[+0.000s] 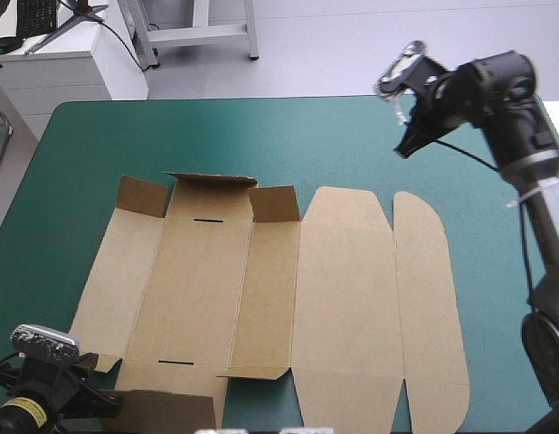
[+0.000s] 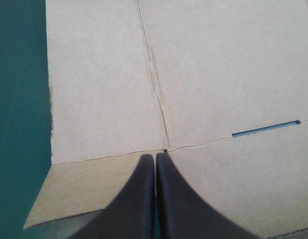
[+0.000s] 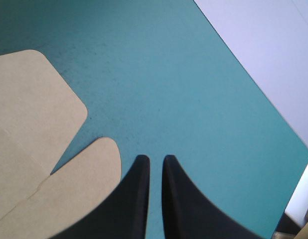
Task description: Fold the box
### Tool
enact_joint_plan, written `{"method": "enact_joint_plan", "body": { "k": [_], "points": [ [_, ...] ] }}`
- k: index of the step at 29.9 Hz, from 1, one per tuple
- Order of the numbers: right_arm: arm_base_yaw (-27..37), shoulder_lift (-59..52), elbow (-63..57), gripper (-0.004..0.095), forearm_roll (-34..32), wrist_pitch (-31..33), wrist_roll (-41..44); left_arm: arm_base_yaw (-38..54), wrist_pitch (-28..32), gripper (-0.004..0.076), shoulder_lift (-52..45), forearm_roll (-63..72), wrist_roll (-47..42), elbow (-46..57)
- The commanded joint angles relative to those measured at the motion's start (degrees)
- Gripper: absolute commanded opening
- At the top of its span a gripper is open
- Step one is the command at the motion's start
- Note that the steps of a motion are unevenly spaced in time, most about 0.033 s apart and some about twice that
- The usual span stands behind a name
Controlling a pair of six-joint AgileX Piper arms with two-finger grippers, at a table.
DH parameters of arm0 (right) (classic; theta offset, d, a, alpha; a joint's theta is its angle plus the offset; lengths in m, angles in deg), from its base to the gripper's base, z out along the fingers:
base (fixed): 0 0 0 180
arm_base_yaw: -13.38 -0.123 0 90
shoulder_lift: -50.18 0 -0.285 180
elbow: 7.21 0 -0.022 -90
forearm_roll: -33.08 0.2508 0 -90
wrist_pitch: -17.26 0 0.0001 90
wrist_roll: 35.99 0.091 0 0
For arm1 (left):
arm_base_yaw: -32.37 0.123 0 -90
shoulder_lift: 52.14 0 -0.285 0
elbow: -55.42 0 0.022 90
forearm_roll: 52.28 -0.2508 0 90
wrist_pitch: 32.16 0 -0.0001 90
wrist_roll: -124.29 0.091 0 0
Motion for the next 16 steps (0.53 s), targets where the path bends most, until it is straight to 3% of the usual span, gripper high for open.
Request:
{"method": "enact_joint_plan", "body": {
  "k": [1, 7, 10, 16],
  "points": [
    [7.96, -7.03, -3.08, 0.0005, 7.55, -0.23, 1.78, -0.22, 3.29, -0.0010, 0.74, -0.18, -0.05, -1.45],
    [23.55, -15.48, -18.91, -0.0009, 19.84, 1.69, -0.01, -0.22, 3.29, -0.0010, 0.74, -0.18, -0.05, -1.45],
    [29.07, -20.60, -28.06, -0.0009, 24.53, -0.79, -0.91, -0.22, 3.29, -0.0010, 0.74, -0.18, -0.05, -1.45],
    [32.00, -31.07, -43.37, -0.0009, 28.22, -7.74, -0.41, -0.22, 3.29, -0.0010, 0.74, -0.18, -0.05, -1.45]
  ]
}}
